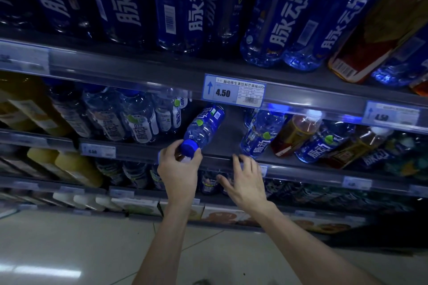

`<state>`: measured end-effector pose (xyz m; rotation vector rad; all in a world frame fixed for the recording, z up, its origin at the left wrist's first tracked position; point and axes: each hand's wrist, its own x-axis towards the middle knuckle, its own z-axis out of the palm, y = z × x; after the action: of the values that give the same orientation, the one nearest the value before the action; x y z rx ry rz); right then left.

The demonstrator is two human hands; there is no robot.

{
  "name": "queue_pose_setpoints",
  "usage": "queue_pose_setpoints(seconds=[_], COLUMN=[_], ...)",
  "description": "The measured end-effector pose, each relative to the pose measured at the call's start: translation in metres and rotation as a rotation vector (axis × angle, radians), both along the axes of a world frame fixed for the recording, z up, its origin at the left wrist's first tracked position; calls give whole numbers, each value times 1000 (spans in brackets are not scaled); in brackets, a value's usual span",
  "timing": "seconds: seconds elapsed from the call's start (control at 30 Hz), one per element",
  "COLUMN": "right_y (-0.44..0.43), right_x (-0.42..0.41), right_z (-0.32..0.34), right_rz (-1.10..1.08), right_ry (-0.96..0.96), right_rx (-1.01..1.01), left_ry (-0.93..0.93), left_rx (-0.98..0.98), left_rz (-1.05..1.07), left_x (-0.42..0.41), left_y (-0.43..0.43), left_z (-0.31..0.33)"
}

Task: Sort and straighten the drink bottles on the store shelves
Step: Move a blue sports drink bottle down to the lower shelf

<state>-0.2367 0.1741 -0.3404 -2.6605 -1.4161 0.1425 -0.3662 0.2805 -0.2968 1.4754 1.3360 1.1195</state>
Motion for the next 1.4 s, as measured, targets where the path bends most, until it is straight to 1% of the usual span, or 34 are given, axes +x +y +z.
queue_pose_setpoints(seconds=[0.17, 0.43, 0.6, 0.73, 0.83, 1.03, 1.13, 1.23, 1.3, 1.4], right_y=[-1, -2, -3, -3, -3, -5, -5, -5, -6, -6], right_x=[0, 0, -1, -2, -1, 0, -1, 0, 1, 3], right_z=[0, -1, -2, -3, -4, -5, -5, -4, -5, -5], right_rz=[6, -1, 6, -2, 1, 12, 10, 14, 22, 35], right_ry=[0, 9, 0, 3, -1, 3, 2, 3, -1, -15], right_rx=[17, 40, 52, 48, 44, 61, 47, 55, 52, 42], left_ry=[-74, -124, -105, -116, -80, -90, -139, -188, -175, -93], left_rx=[83, 185, 271, 262, 276, 257, 282, 240, 203, 201], left_rz=[7, -2, -24, -28, -77, -123, -179, -231, -244, -254], left_x=[1, 5, 9, 13, 19, 26, 30, 38, 43, 48], left_y=[-2, -4, -1, 2, 8, 12, 13, 15, 20, 25], left_z=[18, 45, 57, 59, 58, 41, 35, 32, 31, 24])
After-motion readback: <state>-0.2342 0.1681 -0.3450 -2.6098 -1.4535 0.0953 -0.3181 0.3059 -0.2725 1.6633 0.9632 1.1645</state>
